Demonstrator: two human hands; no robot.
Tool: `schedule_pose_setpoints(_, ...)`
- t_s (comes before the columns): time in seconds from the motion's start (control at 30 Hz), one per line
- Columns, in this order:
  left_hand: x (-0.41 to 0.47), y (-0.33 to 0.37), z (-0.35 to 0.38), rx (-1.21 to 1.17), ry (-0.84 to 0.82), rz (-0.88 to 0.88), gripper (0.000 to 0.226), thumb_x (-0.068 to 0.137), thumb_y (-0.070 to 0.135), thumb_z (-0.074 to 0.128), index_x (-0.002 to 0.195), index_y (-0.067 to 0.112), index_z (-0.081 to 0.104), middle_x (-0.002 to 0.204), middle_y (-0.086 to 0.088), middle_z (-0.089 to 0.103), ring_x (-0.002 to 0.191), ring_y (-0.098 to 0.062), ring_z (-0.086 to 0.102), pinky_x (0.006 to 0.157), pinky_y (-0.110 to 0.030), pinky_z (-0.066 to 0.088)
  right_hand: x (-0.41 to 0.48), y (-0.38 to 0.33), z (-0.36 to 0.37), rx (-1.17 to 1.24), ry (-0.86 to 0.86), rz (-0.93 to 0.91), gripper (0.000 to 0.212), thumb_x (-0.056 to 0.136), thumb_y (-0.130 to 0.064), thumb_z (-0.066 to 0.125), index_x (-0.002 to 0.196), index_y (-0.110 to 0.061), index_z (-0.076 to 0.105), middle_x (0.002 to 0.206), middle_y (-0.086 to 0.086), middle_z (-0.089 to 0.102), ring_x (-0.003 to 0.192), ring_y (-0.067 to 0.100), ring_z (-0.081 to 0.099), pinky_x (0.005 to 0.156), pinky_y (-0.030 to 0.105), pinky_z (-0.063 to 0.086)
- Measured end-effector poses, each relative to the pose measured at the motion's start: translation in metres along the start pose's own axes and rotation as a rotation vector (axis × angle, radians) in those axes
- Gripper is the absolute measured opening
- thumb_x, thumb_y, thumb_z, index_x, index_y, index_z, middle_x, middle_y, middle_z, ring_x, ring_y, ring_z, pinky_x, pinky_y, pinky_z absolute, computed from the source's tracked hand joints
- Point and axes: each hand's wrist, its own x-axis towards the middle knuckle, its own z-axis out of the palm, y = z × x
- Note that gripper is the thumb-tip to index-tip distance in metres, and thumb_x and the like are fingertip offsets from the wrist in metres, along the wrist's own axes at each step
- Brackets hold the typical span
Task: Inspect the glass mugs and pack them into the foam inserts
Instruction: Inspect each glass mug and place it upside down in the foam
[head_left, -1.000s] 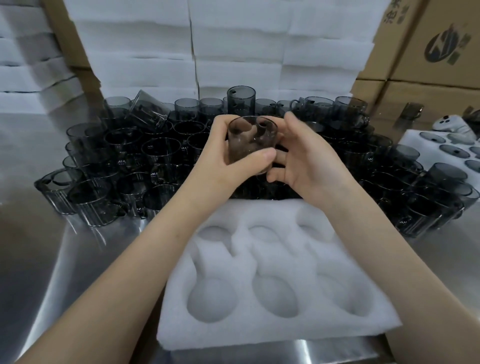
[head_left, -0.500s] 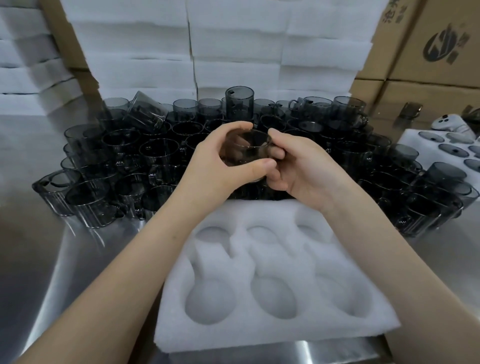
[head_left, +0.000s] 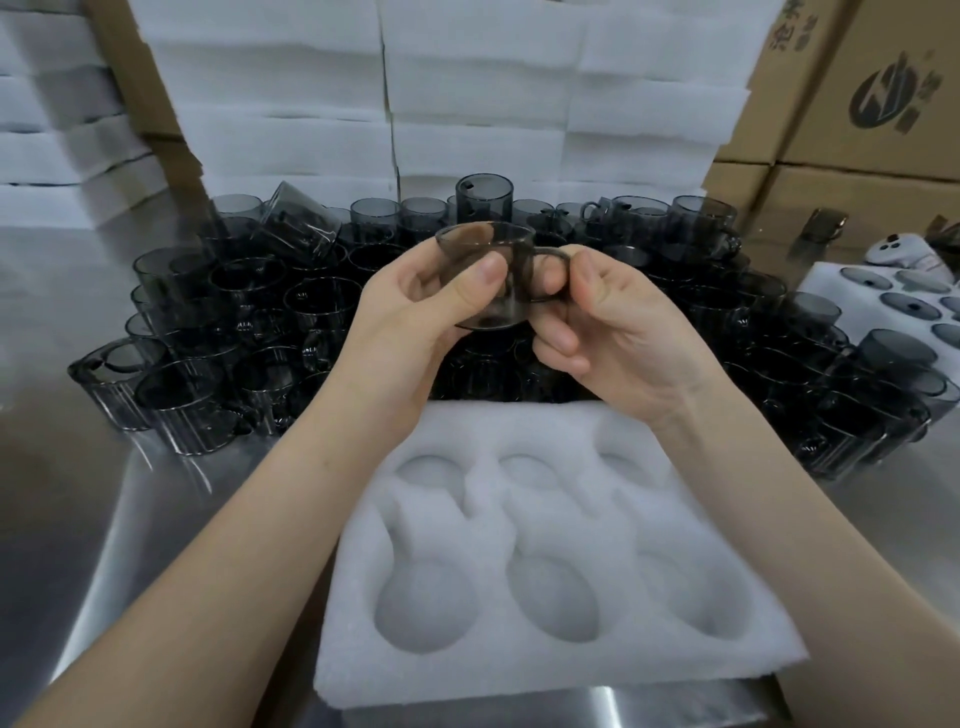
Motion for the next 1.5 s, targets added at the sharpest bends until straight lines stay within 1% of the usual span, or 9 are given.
schedule_pose_setpoints(0.3,0.001,-0.003,-0.004,0.006,-0.052,-0.151,0.048,0.091,0.051,0.048,0.111,0.015,0.072,0.111,-0.007,0.073,0.110,-0.021,0.067,0.088,-0.030,0.055,0.000,0.001,0.003,-0.303,0.134,-0.193,0.024,0.089,-0.009,0.060,0.090,-0.025,0.078,0.071,-0.007,0.054,0.048,0.010,0.042,0.044,0.023,0.030)
schedule_pose_setpoints(0.53,0.002,-0.006,-0.003,0.011,-0.062,-0.157,0.050,0.093,0.040,0.053,0.124,0.001,0.060,0.117,-0.015,0.069,0.109,-0.026,0.068,0.084,-0.029,0.056,0.000,0.000,0.006,-0.314,0.206,-0.144,0.025,0.085,-0.043,0.059,0.070,-0.027,0.070,0.057,-0.004,0.041,0.047,0.011,0.036,0.044,0.020,0.030)
schedule_pose_setpoints(0.7,0.001,-0.009,-0.001,0.075,-0.010,-0.056,0.045,0.082,0.019,0.064,0.123,0.002,0.058,0.113,-0.015,0.069,0.109,-0.028,0.066,0.091,-0.037,0.055,0.004,-0.004,0.005,-0.143,0.164,0.044,0.045,0.096,-0.042,0.040,0.058,-0.021,0.055,0.066,-0.001,0.037,0.055,0.013,0.036,0.051,0.024,0.032)
schedule_pose_setpoints(0.83,0.000,-0.011,0.001,0.302,0.008,0.053,0.049,0.070,0.016,0.074,0.115,0.021,0.057,0.110,0.002,0.069,0.108,-0.008,0.065,0.090,-0.033,0.053,0.005,-0.004,0.005,-0.116,0.270,0.110,0.054,0.098,-0.036,0.047,0.045,-0.025,0.054,0.053,-0.001,0.032,0.056,0.015,0.035,0.052,0.025,0.037)
schedule_pose_setpoints(0.93,-0.002,-0.012,0.002,0.474,0.016,0.118,0.056,0.063,0.022,0.080,0.111,0.032,0.052,0.114,0.008,0.069,0.112,-0.004,0.062,0.092,-0.041,0.049,0.005,-0.002,0.005,-0.137,0.371,0.113,0.046,0.098,-0.034,0.052,0.054,-0.023,0.059,0.041,-0.006,0.035,0.050,0.015,0.041,0.051,0.026,0.040)
schedule_pose_setpoints(1.03,-0.002,-0.011,0.003,0.522,0.051,0.166,0.059,0.060,0.020,0.082,0.106,0.032,0.048,0.114,0.009,0.068,0.109,-0.006,0.063,0.096,-0.041,0.049,0.006,-0.001,0.004,-0.121,0.380,0.100,0.047,0.098,-0.040,0.049,0.058,-0.018,0.061,0.054,-0.001,0.048,0.053,0.016,0.046,0.051,0.026,0.044)
schedule_pose_setpoints(1.17,0.000,-0.012,0.003,0.262,0.063,0.164,0.057,0.062,0.001,0.077,0.105,0.016,0.042,0.107,0.000,0.071,0.099,-0.016,0.070,0.088,-0.033,0.055,0.005,-0.002,-0.002,-0.102,0.296,0.085,0.026,0.101,-0.028,0.046,0.113,-0.018,0.068,0.089,0.005,0.063,0.072,0.018,0.058,0.060,0.029,0.052)
schedule_pose_setpoints(1.27,-0.001,-0.010,0.001,0.106,0.038,0.118,0.066,0.065,-0.006,0.072,0.120,0.014,0.042,0.110,-0.004,0.066,0.100,-0.019,0.068,0.083,-0.030,0.054,0.003,-0.001,-0.003,-0.093,0.108,0.160,0.038,0.099,-0.035,0.048,0.134,-0.025,0.055,0.107,0.005,0.065,0.082,0.018,0.062,0.065,0.031,0.055)
schedule_pose_setpoints(1.5,0.001,-0.011,-0.003,0.176,-0.060,0.101,0.064,0.060,0.006,0.082,0.118,0.015,0.056,0.118,-0.003,0.064,0.117,-0.021,0.059,0.098,-0.036,0.050,-0.001,-0.006,-0.003,-0.096,0.069,0.011,0.057,0.072,-0.031,0.074,0.125,-0.020,0.058,0.098,0.008,0.063,0.060,0.015,0.060,0.048,0.021,0.051)
